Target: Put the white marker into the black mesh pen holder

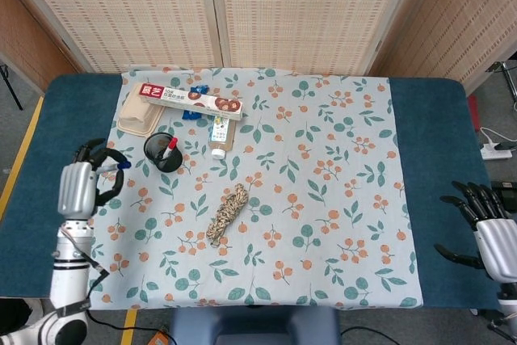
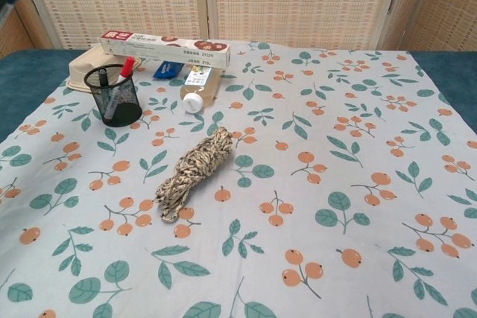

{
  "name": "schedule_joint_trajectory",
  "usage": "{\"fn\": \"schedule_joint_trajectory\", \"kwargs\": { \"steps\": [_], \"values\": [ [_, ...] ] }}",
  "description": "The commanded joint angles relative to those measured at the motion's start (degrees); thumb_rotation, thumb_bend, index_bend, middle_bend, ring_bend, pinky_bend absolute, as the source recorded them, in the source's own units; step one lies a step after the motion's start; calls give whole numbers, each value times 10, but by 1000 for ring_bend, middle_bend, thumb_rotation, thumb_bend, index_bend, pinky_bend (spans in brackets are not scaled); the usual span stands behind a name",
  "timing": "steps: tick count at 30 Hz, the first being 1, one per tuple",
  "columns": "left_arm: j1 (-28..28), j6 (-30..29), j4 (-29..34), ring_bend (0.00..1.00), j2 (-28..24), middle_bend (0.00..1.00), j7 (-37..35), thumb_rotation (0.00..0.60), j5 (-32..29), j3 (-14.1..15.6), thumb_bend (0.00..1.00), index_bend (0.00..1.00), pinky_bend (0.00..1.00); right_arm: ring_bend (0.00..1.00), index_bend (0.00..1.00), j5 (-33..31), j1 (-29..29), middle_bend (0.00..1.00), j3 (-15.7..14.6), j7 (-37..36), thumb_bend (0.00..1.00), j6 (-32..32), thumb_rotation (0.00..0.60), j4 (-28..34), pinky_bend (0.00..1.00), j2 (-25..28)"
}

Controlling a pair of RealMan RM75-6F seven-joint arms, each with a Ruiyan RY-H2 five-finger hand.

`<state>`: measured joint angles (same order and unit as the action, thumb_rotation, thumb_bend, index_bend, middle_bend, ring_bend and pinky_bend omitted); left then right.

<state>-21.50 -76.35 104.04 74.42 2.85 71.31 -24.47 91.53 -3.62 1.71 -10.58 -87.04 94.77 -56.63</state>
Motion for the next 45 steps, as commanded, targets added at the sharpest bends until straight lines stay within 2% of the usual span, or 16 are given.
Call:
{"fn": "schedule_joint_trajectory", "kwargs": {
  "steps": [1,4,6,11,14,24,33,38,40,41,43,45],
  "values": [
    [-18,148,38,169,-123,504,-240,600,-42,-91,419,504,183,44,258,1,1,87,0,3,0,-1,600,3,0,0],
    [-45,220,1,163,-144,499,-353,600,-36,-107,419,509,185,44,258,-1,0,87,0,12,0,2,600,5,0,-2],
    [-70,262,-37,161,-140,497,-407,600,-27,-106,419,513,185,44,258,-2,-2,87,-1,19,0,7,600,7,0,-3],
    [-135,335,-143,161,-93,502,-473,600,-16,-81,419,526,182,44,259,-7,-2,87,0,32,0,8,600,12,0,-4],
    [-166,360,-206,159,-55,502,-502,600,-9,-65,419,538,179,44,259,-11,0,87,2,38,0,6,600,13,0,-5],
    [-240,396,-397,156,44,507,-624,600,47,-24,420,553,177,44,259,-31,0,87,6,70,0,13,600,18,0,-10],
    [-260,387,-515,156,98,507,-740,600,98,35,420,552,176,44,259,-43,-4,87,7,87,0,29,600,18,0,-16],
    [-265,384,-566,150,122,499,-777,600,113,66,420,548,176,44,259,-46,-5,87,8,89,0,32,600,17,0,-17],
    [-269,387,-582,120,129,442,-792,600,117,76,420,522,173,44,259,-45,-4,87,8,88,0,31,600,18,0,-17],
    [-271,387,-587,85,131,374,-799,600,118,80,418,487,166,44,259,-45,-4,87,8,88,0,30,600,18,0,-17],
    [-275,385,-596,18,135,204,-814,600,123,88,418,365,139,44,259,-44,-4,87,7,87,0,29,600,18,0,-16],
    [-279,381,-603,0,136,76,-823,600,131,98,420,224,117,44,259,-42,-3,87,7,86,0,27,600,19,0,-16]
  ]
}}
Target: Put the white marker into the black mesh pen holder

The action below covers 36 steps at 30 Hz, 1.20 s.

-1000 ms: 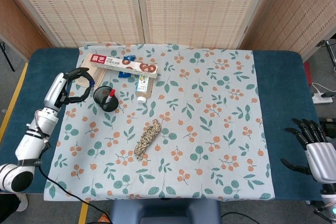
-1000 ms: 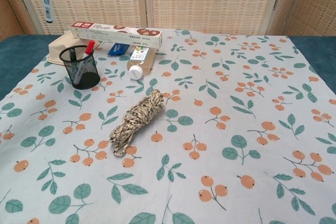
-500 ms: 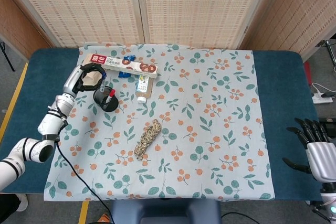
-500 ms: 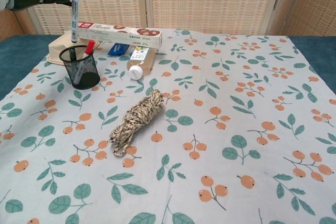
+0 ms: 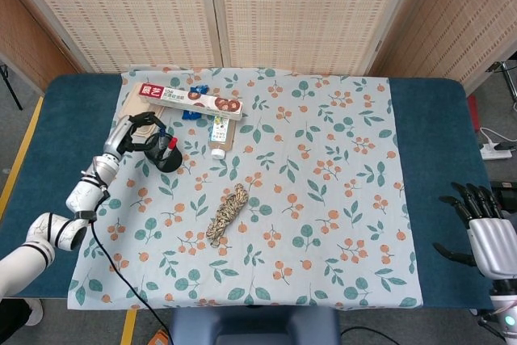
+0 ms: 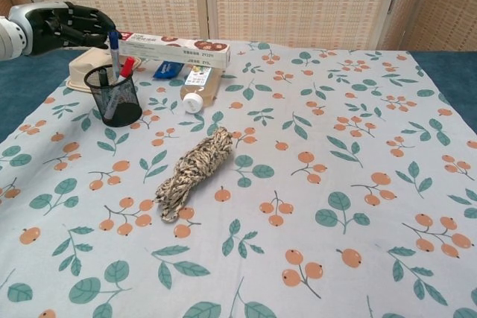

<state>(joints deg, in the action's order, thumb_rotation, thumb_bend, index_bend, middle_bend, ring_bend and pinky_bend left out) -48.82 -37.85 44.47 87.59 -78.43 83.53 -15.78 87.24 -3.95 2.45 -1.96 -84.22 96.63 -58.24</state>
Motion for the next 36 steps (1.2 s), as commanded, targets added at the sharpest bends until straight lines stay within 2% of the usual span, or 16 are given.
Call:
{"fn": "schedule_joint_trajectory", "kwargs": {
  "steps": [1,6,9,10,13,14,15,17,18,21,24,27,32,36],
  "values": [
    [-7,-5,-9,0,4,45,-11,600,11,14,420,180,109,44,259,1,0,87,0,0,0,-1,600,0,0,0],
    [-11,-16,-14,0,0,0,-10,600,13,20,420,20,83,45,259,0,1,87,0,-4,0,0,600,-1,0,1],
    [2,-75,9,0,-20,0,62,600,6,10,420,1,81,44,259,1,0,87,0,-10,0,2,600,-2,0,2],
    [10,-105,21,0,-28,1,110,600,3,4,420,7,82,44,258,3,0,87,-1,-12,0,1,600,-2,0,2],
    [61,-226,102,29,-68,76,371,600,-16,-11,419,123,141,44,258,10,1,87,-3,-18,0,-3,600,0,0,5],
    [91,-277,161,53,-92,100,490,600,-24,-11,421,162,177,44,258,14,2,87,-4,-21,0,-6,600,0,0,6],
    [115,-307,218,80,-115,115,569,600,-29,-7,424,190,211,44,258,16,3,87,-4,-23,0,-8,600,1,0,7],
    [175,-367,353,80,-172,122,717,600,-39,14,426,191,212,44,258,22,4,87,-6,-25,0,-11,600,3,0,9],
    [200,-391,399,64,-191,117,768,600,-39,27,425,188,195,44,258,26,4,87,-7,-26,0,-12,600,4,0,10],
    [277,-466,489,26,-233,96,889,600,-26,80,422,187,152,44,258,41,3,87,-13,-33,0,-13,600,6,0,12],
    [343,-539,501,16,-230,97,937,600,-1,124,434,187,135,44,258,56,2,87,-18,-35,0,-15,600,9,0,13],
    [391,-577,473,16,-207,108,914,600,-9,143,442,194,132,44,258,72,2,87,-23,-37,0,-18,600,14,0,14],
    [428,-564,419,17,-177,107,872,600,-58,147,446,208,127,44,257,92,2,87,-30,-40,0,-25,600,18,0,16],
    [439,-545,368,17,-155,97,854,600,-72,147,448,208,126,44,258,97,3,87,-33,-41,0,-28,600,21,0,21]
  ]
}}
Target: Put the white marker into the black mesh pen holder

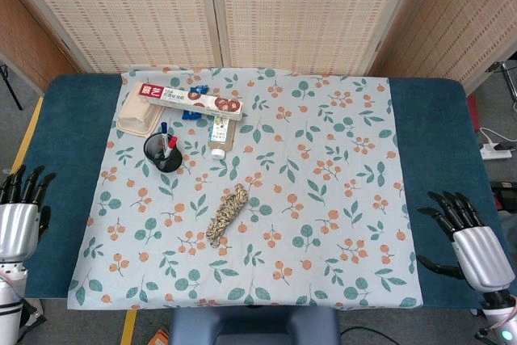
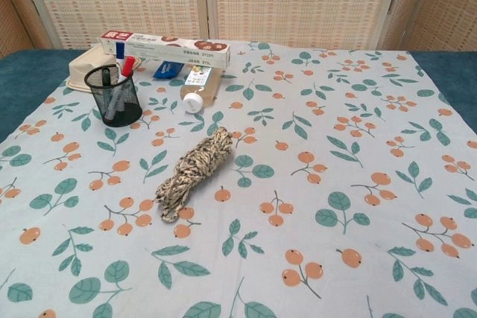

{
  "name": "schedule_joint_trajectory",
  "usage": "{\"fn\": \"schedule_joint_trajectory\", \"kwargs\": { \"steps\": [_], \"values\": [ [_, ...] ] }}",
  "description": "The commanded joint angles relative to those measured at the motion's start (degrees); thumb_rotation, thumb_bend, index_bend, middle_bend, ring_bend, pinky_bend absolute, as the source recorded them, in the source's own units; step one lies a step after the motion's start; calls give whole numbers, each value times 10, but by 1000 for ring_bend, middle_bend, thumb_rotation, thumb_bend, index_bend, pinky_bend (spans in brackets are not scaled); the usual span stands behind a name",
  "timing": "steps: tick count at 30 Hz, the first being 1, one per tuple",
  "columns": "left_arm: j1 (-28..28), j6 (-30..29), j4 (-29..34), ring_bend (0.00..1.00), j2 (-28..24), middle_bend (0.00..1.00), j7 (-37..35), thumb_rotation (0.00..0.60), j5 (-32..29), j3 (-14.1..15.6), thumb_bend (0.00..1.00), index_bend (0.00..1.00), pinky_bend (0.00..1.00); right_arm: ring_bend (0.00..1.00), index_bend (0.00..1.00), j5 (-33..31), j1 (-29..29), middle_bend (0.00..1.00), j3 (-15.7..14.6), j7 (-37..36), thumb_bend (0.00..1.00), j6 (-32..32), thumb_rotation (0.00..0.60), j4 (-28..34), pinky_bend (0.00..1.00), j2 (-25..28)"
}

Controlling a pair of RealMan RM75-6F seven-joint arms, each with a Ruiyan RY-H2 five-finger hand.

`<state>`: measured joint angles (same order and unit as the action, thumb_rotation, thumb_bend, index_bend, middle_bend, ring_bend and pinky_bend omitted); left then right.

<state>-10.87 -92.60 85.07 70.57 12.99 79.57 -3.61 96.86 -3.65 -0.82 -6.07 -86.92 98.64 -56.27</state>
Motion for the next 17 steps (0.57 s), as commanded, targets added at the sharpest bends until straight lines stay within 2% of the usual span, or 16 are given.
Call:
{"fn": "schedule_joint_trajectory", "kwargs": {
  "steps": [1,7,11,17],
  "values": [
    [61,3,-51,16,20,97,-61,600,-34,23,448,208,126,44,258,2,1,87,-1,0,0,-2,600,1,0,1],
    [60,21,-114,17,47,94,-78,600,-36,11,448,208,126,44,257,5,0,87,-3,6,0,-1,600,3,0,0],
    [60,43,-121,16,43,93,-96,600,-37,9,448,208,122,44,257,1,-2,87,-3,12,0,4,600,3,0,-2],
    [64,52,-110,16,35,92,-81,600,-42,2,446,208,120,44,257,-14,-5,87,1,12,0,13,600,-1,0,-4]
  ]
}}
